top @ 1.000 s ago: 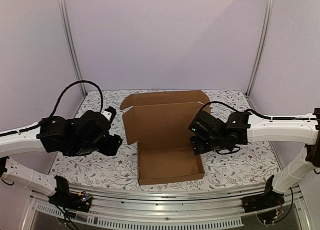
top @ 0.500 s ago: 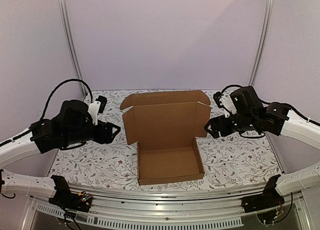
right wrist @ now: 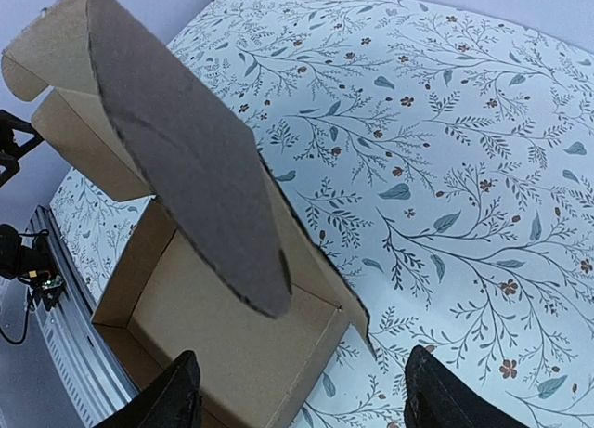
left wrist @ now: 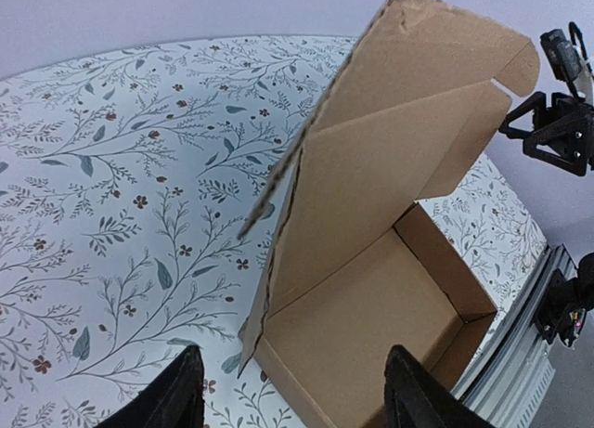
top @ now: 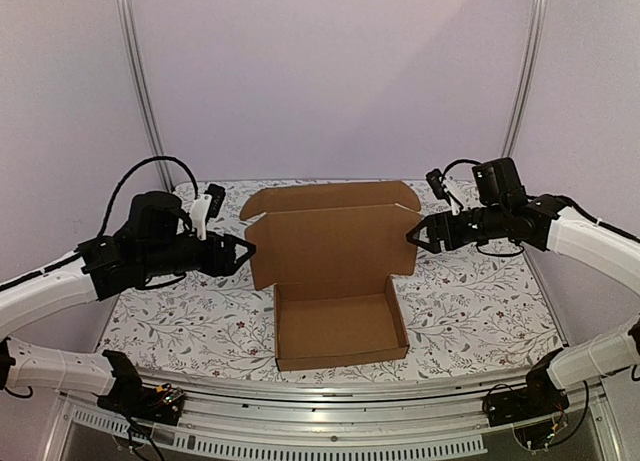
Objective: Fold the paper box
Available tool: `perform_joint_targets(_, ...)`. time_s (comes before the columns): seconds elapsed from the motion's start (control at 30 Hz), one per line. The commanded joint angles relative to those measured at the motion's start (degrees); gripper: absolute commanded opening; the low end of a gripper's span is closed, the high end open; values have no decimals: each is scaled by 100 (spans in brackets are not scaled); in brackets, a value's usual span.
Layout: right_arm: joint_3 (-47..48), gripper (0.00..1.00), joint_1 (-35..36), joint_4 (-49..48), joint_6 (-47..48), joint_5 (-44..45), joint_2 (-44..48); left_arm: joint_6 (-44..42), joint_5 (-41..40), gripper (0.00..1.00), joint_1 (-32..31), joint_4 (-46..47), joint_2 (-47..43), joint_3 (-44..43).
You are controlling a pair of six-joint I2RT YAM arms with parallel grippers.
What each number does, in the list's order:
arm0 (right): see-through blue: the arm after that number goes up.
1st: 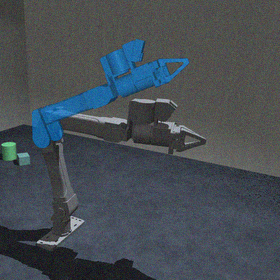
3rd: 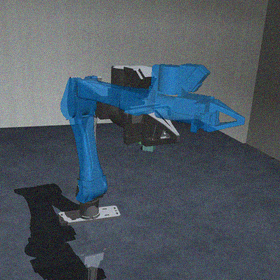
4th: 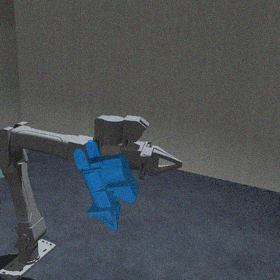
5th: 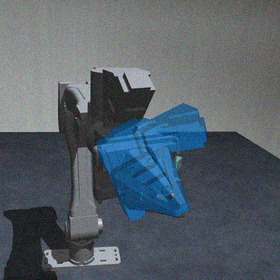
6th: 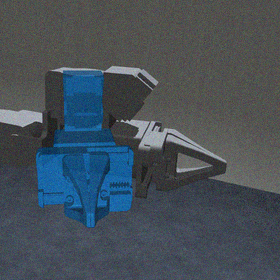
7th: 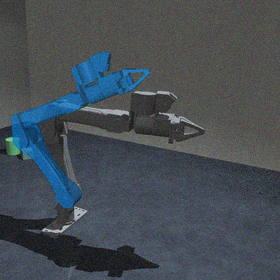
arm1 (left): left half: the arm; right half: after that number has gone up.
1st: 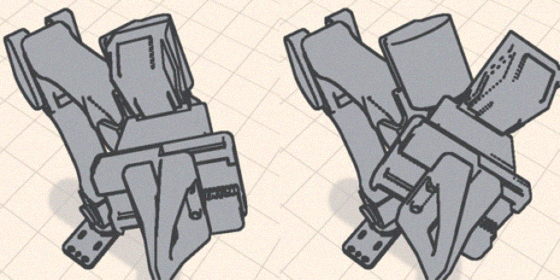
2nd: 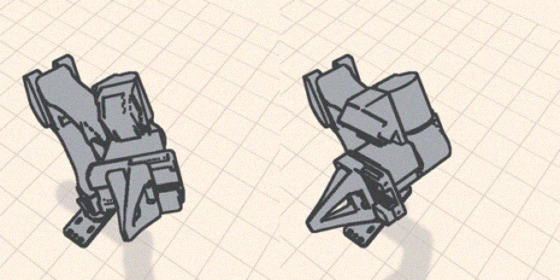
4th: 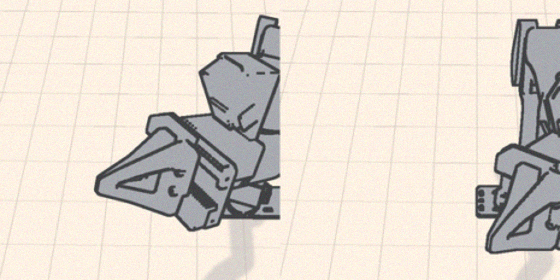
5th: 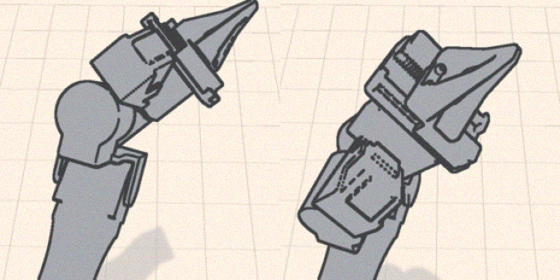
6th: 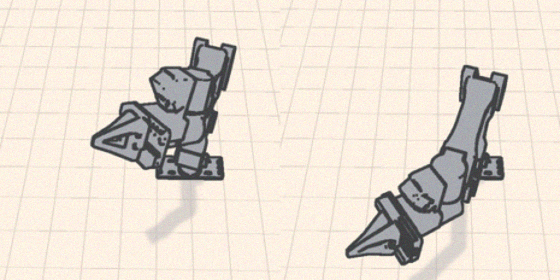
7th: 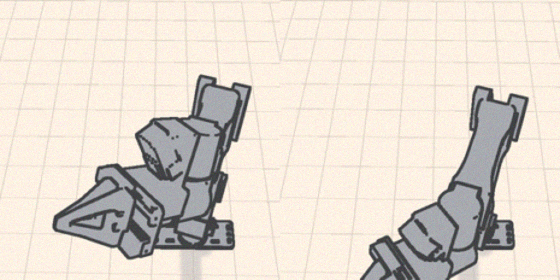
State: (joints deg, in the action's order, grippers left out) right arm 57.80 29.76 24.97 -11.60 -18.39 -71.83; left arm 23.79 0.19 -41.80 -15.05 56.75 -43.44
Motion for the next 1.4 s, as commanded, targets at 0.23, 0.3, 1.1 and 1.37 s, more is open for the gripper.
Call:
perform_joint_targets(0.23, 344, 51, -77, -585, 165, -483, -531, 39, 171, 62, 93, 300, 166, -68)
perform_joint_targets(0.3, 351, 47, -76, -577, 229, -449, -548, 33, 134, 62, 93, 303, 194, -76)
perform_joint_targets(1.1, -95, 0, -71, -583, 400, -537, -143, -95, -215, 43, 92, 564, 706, -267)
perform_joint_targets(1.37, -249, 0, -74, -559, 462, -680, 84, -516, -1160, 47, 93, 378, 868, -514)
